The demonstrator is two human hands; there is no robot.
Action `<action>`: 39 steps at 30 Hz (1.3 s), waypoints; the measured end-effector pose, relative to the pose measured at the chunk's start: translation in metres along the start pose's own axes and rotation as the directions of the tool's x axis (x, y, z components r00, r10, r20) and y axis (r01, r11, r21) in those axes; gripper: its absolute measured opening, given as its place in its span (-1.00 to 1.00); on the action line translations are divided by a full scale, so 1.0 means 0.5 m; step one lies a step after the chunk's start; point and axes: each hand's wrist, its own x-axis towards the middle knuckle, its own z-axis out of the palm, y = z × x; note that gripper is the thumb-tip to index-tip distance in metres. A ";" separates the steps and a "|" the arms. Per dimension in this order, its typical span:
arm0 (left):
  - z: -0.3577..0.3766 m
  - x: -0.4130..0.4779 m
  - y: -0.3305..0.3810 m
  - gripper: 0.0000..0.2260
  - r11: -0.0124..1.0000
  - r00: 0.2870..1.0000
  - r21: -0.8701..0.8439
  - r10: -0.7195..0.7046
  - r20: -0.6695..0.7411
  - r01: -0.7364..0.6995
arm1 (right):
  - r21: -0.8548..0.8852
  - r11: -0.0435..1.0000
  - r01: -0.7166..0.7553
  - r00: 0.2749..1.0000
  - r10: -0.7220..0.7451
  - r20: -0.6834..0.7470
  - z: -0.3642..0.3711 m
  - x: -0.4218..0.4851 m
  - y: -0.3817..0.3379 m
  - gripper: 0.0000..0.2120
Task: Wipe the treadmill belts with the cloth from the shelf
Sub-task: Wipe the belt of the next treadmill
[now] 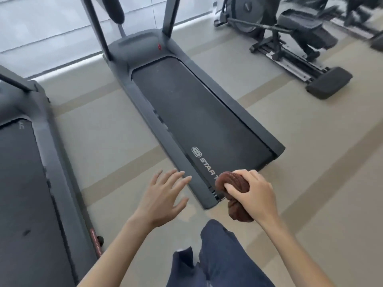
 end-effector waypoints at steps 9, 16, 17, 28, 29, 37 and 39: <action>0.037 0.158 -0.038 -0.55 0.976 0.966 -0.016 0.218 0.137 -0.217 | -0.072 0.977 -0.200 0.977 0.193 -0.093 0.054 0.025 0.035 -0.57; 0.037 0.314 -0.108 -0.54 0.929 0.917 0.020 0.362 0.169 -0.370 | 0.042 0.917 -0.396 0.890 0.395 -0.227 0.063 0.121 0.076 -0.64; 0.036 0.337 -0.113 -0.55 0.927 0.916 0.019 0.368 0.158 -0.376 | 0.052 0.912 -0.407 0.882 0.408 -0.237 0.063 0.136 0.081 -0.64; 0.163 0.541 -0.183 -0.55 0.804 0.764 -0.036 0.577 0.289 -0.594 | 0.167 0.737 -0.655 0.686 0.673 -0.276 0.229 0.199 0.127 -0.71; 0.190 0.553 -0.197 -0.55 0.787 0.742 -0.039 0.596 0.307 -0.616 | 0.166 0.723 -0.670 0.672 0.687 -0.277 0.266 0.200 0.131 -0.71; 0.491 0.648 -0.271 -0.55 0.690 0.626 -0.068 0.690 0.364 -0.721 | 0.133 0.683 -0.719 0.634 0.721 -0.279 0.560 0.275 0.257 -0.59; 0.601 0.674 -0.274 -0.55 0.672 0.616 -0.051 0.704 0.353 -0.739 | 0.120 0.687 -0.716 0.639 0.715 -0.282 0.642 0.298 0.323 -0.62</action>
